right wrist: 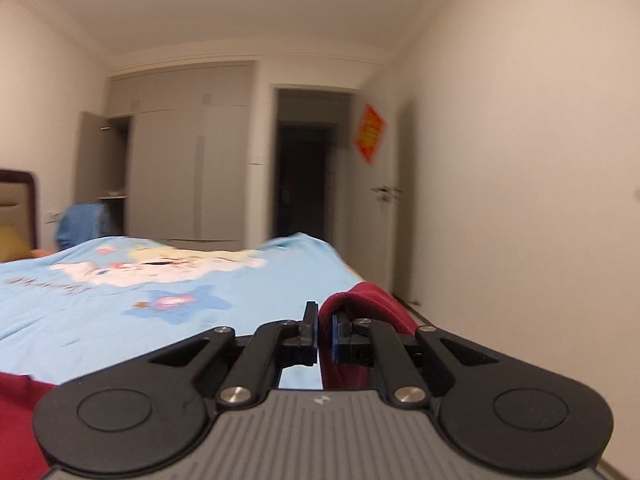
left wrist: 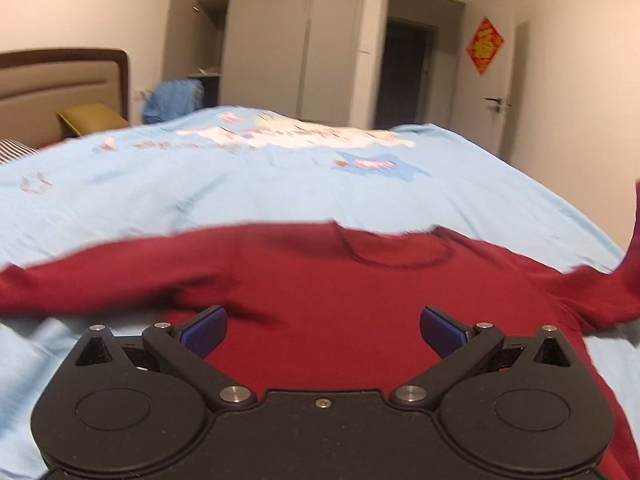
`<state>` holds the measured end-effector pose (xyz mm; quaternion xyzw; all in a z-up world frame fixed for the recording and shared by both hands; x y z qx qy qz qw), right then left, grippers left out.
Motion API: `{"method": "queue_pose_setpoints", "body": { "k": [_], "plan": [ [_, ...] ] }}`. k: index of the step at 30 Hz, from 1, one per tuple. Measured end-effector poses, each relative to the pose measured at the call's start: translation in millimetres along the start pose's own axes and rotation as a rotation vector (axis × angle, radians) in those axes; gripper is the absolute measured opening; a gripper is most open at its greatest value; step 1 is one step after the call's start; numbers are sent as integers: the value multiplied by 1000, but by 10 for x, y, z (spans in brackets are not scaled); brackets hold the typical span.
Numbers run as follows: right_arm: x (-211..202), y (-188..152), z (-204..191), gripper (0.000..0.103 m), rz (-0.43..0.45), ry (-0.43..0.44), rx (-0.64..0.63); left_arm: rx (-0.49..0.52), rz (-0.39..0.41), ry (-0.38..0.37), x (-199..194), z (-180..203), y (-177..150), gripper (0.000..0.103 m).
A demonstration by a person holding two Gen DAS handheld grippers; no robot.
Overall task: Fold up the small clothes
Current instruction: 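Lift the sleeve with the right tool and fold it across the sweater body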
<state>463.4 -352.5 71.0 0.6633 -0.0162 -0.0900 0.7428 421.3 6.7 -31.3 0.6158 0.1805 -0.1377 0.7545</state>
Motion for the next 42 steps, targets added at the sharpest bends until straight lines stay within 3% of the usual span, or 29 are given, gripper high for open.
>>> {"method": "queue_pose_setpoints", "body": {
  "k": [4, 9, 16, 19, 22, 30, 32, 36, 38, 42],
  "plan": [
    [-24, 189, -749, 7, 31, 143, -76, -28, 26, 28, -153, -223, 119, 102],
    [-127, 112, -1744, 7, 42, 269, -258, -74, 32, 45, -293, -482, 111, 102],
    [-530, -712, -3137, 7, 44, 390, -944, -127, 22, 89, -401, -784, 8, 102],
    [-692, -1055, -3360, 7, 68, 426, -1170, -163, 18, 100, -432, -914, -27, 102],
    [-756, -1280, -3404, 7, 84, 448, -1315, -192, 14, 107, -444, -999, -41, 102],
    [-826, -1643, -3455, 11, 270, 405, -1661, -228, 3, 108, -447, -1031, -79, 102],
    [-858, -1615, -3460, 31, 234, 431, -1618, -218, -2, 106, -452, -1011, -97, 102],
    [-815, -1373, -3369, 64, -15, 553, -1260, -212, -10, 107, -467, -1004, -137, 102],
    [-786, -1256, -3299, 74, -143, 638, -1050, -218, -15, 111, -475, -1023, -158, 102],
    [-722, -1135, -3213, 78, -333, 778, -687, -246, -25, 117, -474, -1069, -205, 102]
  ]
}}
Point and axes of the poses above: each gripper's, at about its wrist camera, not at the fingertips, and x roughly the way its jaws point, z to its right, y to its top, the point moved 9 cm from there along x, roughly the way its jaws point, and after that the axes turned 6 degrees about -x, right-handed, at the moved point
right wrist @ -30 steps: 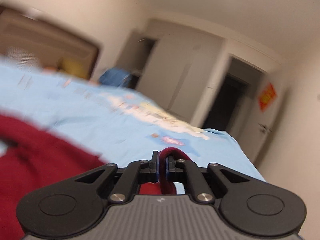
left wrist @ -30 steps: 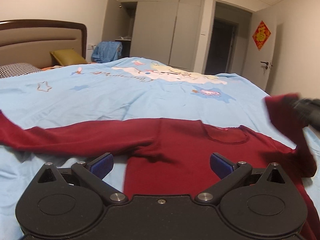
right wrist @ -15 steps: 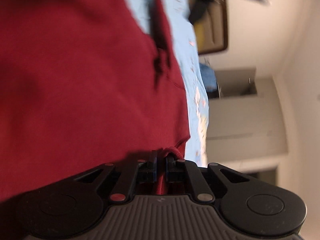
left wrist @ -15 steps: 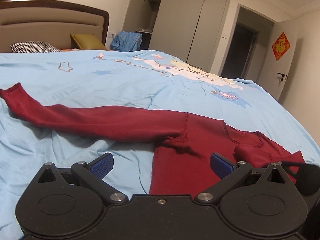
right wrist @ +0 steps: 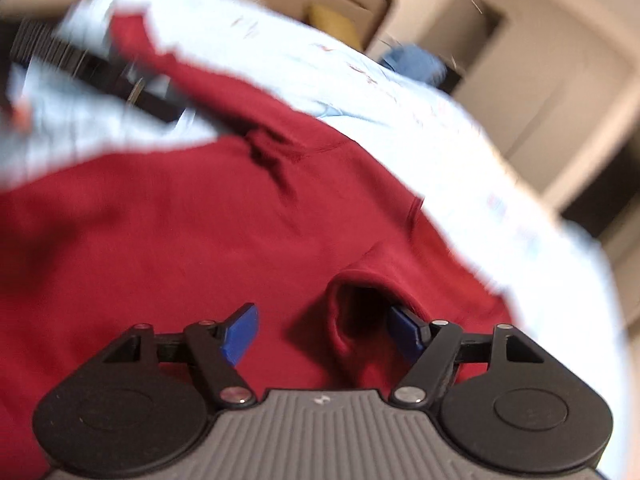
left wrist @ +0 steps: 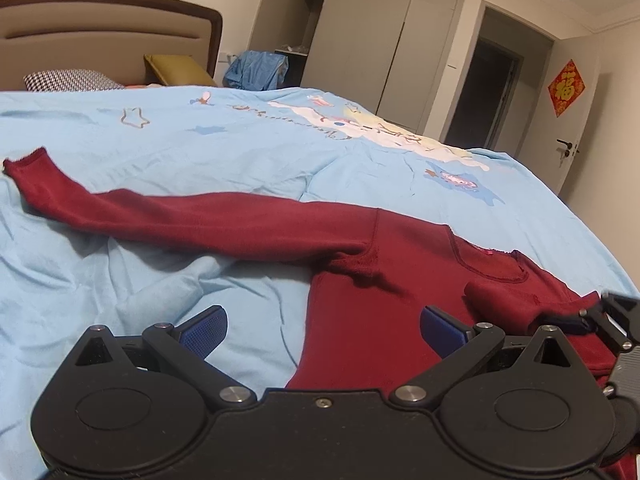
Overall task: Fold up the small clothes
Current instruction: 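Lift the sleeve with the right tool and fold it across the sweater body, then lay the folded sleeve down and open the right tool, withdrawing it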
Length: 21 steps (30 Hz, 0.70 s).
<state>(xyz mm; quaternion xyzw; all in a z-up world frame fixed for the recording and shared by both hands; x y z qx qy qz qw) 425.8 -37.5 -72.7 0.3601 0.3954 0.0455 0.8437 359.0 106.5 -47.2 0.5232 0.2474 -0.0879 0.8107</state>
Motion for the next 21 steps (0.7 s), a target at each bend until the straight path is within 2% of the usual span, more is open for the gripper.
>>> {"method": "queue_pose_setpoints", "body": {
  "k": [4, 6, 7, 9, 13, 17, 21],
  "plan": [
    [-27, 2, 186, 78, 60, 155, 391, -11, -13, -4, -11, -28, -51, 102],
    [9, 25, 336, 78, 101, 153, 543, -10, -16, 1, -19, -48, -65, 102],
    [19, 40, 382, 78, 121, 127, 572, -12, -17, 4, -24, -60, -69, 102],
    [21, 124, 410, 78, 157, 59, 541, -21, -19, 9, -45, -90, -74, 102],
    [46, 366, 198, 80, 199, -30, 328, -45, -22, 26, -78, -168, -93, 102],
    [163, 609, -118, 82, 230, -8, 156, -81, -22, 45, -120, -266, -112, 102],
    [153, 602, -359, 83, 225, 18, 35, -90, -20, 54, -159, -340, -91, 102]
  ]
}}
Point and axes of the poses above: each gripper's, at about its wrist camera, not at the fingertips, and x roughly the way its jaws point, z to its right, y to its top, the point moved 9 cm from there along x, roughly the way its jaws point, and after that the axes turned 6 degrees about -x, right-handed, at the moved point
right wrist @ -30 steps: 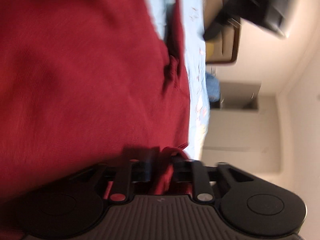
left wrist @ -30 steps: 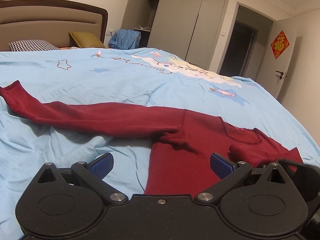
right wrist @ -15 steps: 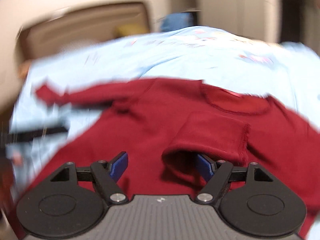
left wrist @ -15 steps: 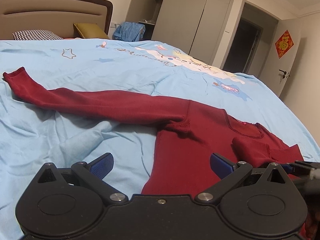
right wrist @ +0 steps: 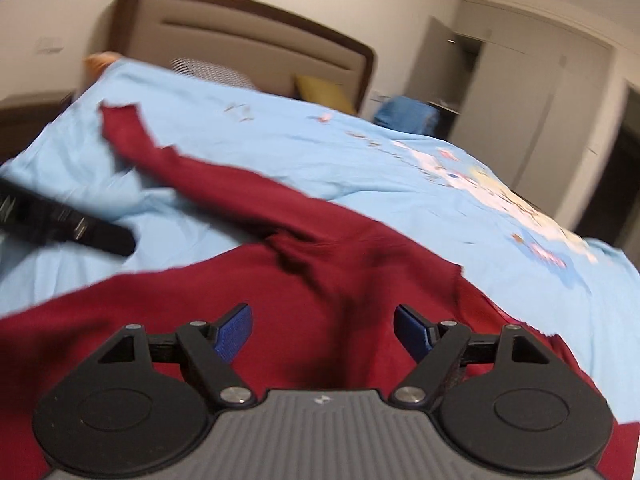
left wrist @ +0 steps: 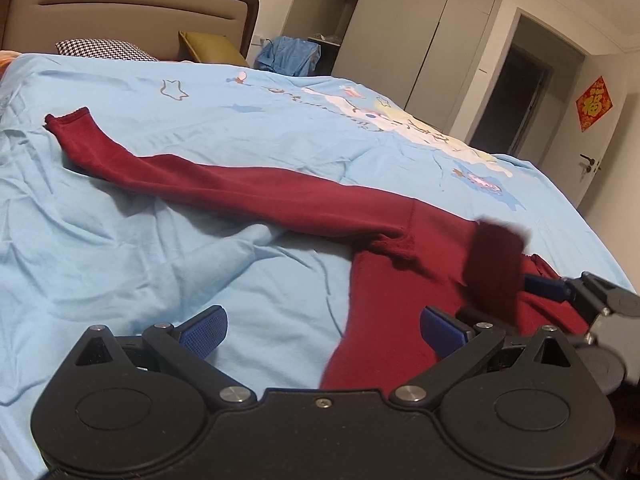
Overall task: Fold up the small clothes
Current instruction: 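Lay the folded sleeve down and open the right tool, withdrawing it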
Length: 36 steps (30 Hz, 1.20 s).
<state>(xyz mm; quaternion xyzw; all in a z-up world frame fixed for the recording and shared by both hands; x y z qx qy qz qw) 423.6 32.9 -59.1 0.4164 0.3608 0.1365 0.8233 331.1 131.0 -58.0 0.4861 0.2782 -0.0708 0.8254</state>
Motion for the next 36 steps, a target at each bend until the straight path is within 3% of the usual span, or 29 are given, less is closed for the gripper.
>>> {"method": "queue_pose_setpoints", "body": {
  "k": [4, 9, 15, 19, 25, 28, 30, 32, 36],
  "plan": [
    [-225, -164, 102, 86, 0, -36, 19, 15, 17, 5, -7, 5, 41, 102],
    [-702, -553, 758, 99, -2, -213, 142, 69, 10, -40, 184, 267, 26, 102],
    [-1018, -1174, 1735, 102, -77, -474, 432, 176, 60, -67, 624, 749, 86, 102],
    [-1020, -1535, 2149, 101, -95, -509, 603, 194, 46, -57, 921, 854, 30, 102],
    [-852, -1883, 2409, 82, -90, -470, 795, 211, -10, -21, 1143, 775, -183, 103],
    [-765, -2011, 2409, 55, -106, -455, 836, 234, -13, -5, 1164, 787, -213, 103],
    [-761, -2058, 2401, 24, -97, -442, 855, 244, -6, -2, 1154, 791, -231, 103],
    [-777, -2034, 2409, 12, -90, -466, 862, 245, 0, -8, 1132, 777, -241, 103],
    [-896, -2031, 2436, 8, -85, -506, 871, 222, 13, -41, 1087, 745, -240, 103]
  ]
}}
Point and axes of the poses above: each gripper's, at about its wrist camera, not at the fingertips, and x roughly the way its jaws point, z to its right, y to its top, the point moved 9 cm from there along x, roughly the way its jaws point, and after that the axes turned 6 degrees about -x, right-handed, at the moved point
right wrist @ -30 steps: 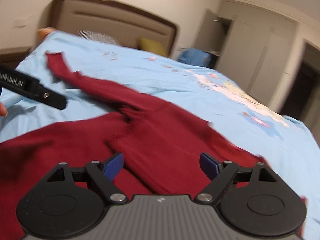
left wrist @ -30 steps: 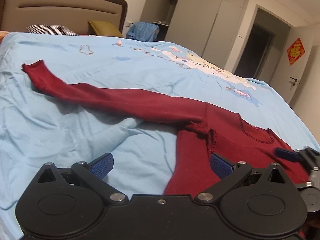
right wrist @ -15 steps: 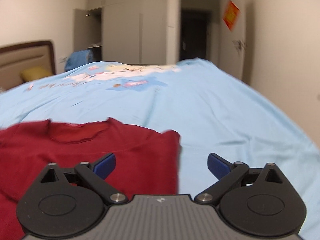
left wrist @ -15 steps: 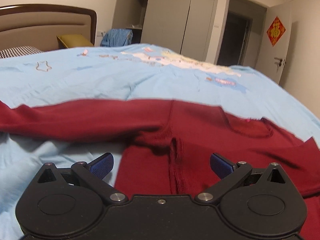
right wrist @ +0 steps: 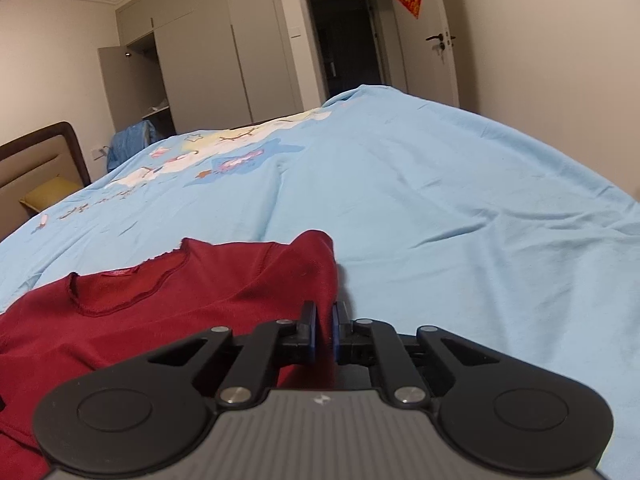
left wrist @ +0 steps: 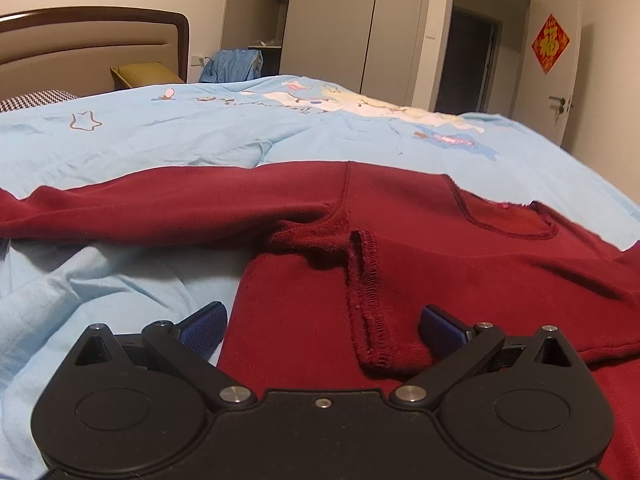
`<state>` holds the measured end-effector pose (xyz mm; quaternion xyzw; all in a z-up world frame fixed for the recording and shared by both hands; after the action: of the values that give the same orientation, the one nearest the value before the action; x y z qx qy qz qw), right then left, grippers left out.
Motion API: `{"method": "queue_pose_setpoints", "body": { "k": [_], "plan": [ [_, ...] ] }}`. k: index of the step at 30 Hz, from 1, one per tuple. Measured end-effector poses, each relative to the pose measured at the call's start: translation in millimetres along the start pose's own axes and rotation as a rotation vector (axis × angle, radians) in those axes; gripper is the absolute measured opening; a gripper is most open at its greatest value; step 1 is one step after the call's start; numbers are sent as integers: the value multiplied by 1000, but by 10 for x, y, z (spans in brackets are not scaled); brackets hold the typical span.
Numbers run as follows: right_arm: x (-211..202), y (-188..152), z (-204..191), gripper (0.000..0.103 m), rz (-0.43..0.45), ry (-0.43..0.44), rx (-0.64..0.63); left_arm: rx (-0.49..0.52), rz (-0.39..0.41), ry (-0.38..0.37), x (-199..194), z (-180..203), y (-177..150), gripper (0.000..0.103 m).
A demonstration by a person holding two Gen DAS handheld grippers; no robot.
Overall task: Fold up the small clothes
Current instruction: 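Lay the folded sleeve down and open the right tool, withdrawing it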
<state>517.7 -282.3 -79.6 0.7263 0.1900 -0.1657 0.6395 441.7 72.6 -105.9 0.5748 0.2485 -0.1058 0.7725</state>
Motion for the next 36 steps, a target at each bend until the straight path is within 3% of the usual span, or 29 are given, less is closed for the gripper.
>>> {"method": "queue_pose_setpoints", "body": {
  "k": [7, 12, 15, 18, 22, 25, 29, 35, 36],
  "plan": [
    [44, -98, 72, 10, -37, -1, 21, 21, -8, 17, 11, -8, -28, 103],
    [-248, -110, 97, 41, -6, -23, -59, 19, -9, 16, 7, 8, -30, 103],
    [-494, -205, 102, 53, 14, -39, -132, 20, -8, 16, 8, 7, -30, 103],
    [-747, -362, 67, 63, 37, -57, -216, 19, -8, 16, 9, 7, -30, 103],
    [-878, -580, -60, 67, 49, -87, -365, 19, -8, 16, 10, 7, -31, 103],
    [-806, -659, -178, 67, 40, -110, -442, 18, -8, 15, 9, 7, -31, 103],
    [-715, -550, -287, 61, 92, -142, -476, 18, -8, 16, 11, 8, -28, 103],
    [-570, -592, -311, 14, 97, -156, -495, 18, -7, 15, 10, 8, -29, 103],
    [-582, -603, -307, 13, 104, -168, -498, 18, -7, 15, 11, 8, -30, 103]
  ]
}}
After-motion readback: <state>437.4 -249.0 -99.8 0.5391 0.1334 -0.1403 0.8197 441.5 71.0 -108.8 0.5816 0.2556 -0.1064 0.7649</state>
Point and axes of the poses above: each gripper's, at about its wrist camera, not at the fingertips, and x roughly the way its jaws point, z to its right, y to its top, the point moved 9 cm from there along x, roughly the way its jaws point, and after that the axes turned 6 degrees about -x, right-handed, at the moved point
